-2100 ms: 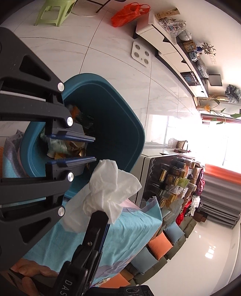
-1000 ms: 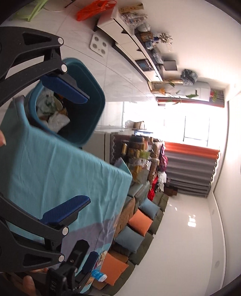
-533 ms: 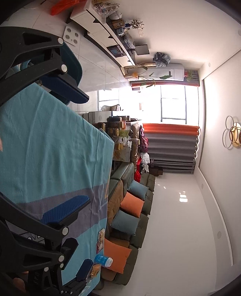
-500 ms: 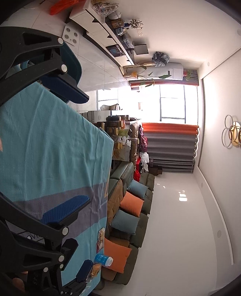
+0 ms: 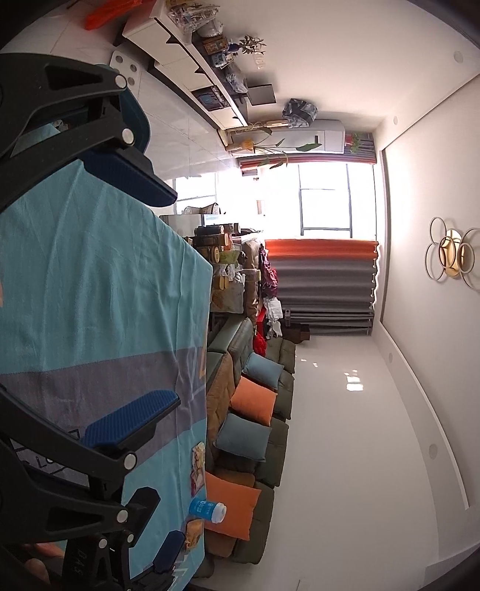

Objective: Collect trash

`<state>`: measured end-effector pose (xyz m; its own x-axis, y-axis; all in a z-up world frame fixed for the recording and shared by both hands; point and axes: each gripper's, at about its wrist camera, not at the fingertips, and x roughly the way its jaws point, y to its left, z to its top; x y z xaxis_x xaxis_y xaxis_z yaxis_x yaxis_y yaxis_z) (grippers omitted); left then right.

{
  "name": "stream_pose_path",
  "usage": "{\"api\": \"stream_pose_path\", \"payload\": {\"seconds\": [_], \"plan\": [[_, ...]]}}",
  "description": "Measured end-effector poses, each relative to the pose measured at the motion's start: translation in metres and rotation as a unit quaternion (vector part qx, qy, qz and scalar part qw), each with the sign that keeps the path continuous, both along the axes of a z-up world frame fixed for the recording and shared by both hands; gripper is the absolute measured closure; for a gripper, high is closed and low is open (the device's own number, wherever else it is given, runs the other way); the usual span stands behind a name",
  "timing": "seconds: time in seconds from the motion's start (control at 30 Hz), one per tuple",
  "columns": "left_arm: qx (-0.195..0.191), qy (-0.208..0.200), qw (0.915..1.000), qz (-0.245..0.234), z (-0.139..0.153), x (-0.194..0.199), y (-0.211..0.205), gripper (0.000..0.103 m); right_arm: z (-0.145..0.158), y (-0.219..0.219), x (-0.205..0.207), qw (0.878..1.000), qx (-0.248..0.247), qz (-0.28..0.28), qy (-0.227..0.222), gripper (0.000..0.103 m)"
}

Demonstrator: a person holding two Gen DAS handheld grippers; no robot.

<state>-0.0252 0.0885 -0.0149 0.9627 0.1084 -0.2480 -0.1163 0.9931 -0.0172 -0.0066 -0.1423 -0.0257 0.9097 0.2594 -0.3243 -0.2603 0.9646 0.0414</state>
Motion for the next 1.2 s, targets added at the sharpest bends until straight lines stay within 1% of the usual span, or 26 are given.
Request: {"api": "stream_pose_path", "payload": {"seconds": [0.33,1.2], "plan": [[0.008,-0.014,0.9999,-0.005,0.003,-0.008,-0.006,0.005,0.004,-0.010,-0.006,1.000,0.010,-0.011,-0.007,0.007],[0.018,-0.032,0.9993,0.005,0.005,-0.005,-0.010,0.005,0.010,-0.024,-0.007,0.999,0.025,-0.026,-0.030,0.007]]}}
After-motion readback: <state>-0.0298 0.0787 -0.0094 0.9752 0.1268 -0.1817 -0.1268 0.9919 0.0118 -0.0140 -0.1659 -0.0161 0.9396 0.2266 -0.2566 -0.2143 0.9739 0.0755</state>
